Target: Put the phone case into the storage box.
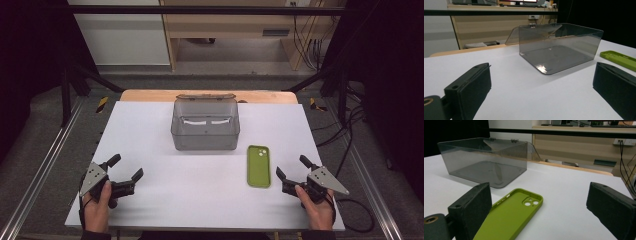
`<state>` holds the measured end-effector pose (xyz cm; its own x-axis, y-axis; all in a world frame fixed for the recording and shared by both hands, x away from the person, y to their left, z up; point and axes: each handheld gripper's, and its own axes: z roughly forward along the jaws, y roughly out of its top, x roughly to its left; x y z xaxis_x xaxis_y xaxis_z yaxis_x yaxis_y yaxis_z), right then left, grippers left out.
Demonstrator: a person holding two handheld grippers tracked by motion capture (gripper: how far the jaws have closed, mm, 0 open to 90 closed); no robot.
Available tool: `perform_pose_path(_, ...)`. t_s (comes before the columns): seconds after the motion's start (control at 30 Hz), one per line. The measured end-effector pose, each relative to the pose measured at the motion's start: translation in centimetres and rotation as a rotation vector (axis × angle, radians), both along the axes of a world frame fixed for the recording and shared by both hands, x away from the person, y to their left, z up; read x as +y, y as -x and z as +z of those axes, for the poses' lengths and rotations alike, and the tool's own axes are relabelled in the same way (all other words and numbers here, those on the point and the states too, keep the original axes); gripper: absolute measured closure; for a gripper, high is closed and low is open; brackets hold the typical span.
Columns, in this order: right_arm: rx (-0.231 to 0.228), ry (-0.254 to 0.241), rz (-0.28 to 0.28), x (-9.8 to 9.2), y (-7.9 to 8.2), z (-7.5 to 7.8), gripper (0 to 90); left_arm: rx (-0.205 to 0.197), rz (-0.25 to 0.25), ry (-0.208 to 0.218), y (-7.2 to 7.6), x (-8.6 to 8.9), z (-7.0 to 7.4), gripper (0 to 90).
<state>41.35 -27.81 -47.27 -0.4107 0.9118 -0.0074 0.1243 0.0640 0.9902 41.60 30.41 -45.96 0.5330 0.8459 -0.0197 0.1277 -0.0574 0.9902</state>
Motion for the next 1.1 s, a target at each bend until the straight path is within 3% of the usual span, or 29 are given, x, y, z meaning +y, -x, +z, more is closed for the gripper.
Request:
perform_pose_path(0.13, 0.027, -0.005, -0.002, 0.3, 0.0, -0.1, 5.0, 0.007, 0.007, -0.001, -0.1, 0.0, -0.1, 1.5)
perform_pose_path(0.37, 0.084, 0.042, -0.012, 1.3, 0.2, 0.0, 4.5, 0.008, -0.005, -0.006, 0.0, -0.2, -0.1, 1.5)
perform_pose_path(0.57, 0.172, 0.019, -0.001, 2.5, 0.0, 0.1, 4.1, 0.009, -0.005, -0.008, 0.0, -0.1, -0.1, 1.5)
perform_pose_path(0.63, 0.181, 0.022, -0.001, 2.7, 0.0, 0.1, 4.0, 0.009, -0.004, -0.005, 0.1, 0.0, -0.1, 1.5)
perform_pose_path(0.8, 0.197, 0.070, 0.003, 3.5, 0.0, 0.1, 10.2, 0.013, 0.004, -0.008, 0.0, -0.1, -0.1, 1.7)
perform_pose_path(1.1, 0.216, 0.081, 0.035, 4.3, 0.0, 0.5, 24.7, 0.011, 0.016, 0.001, -0.1, -0.1, 0.0, 1.8)
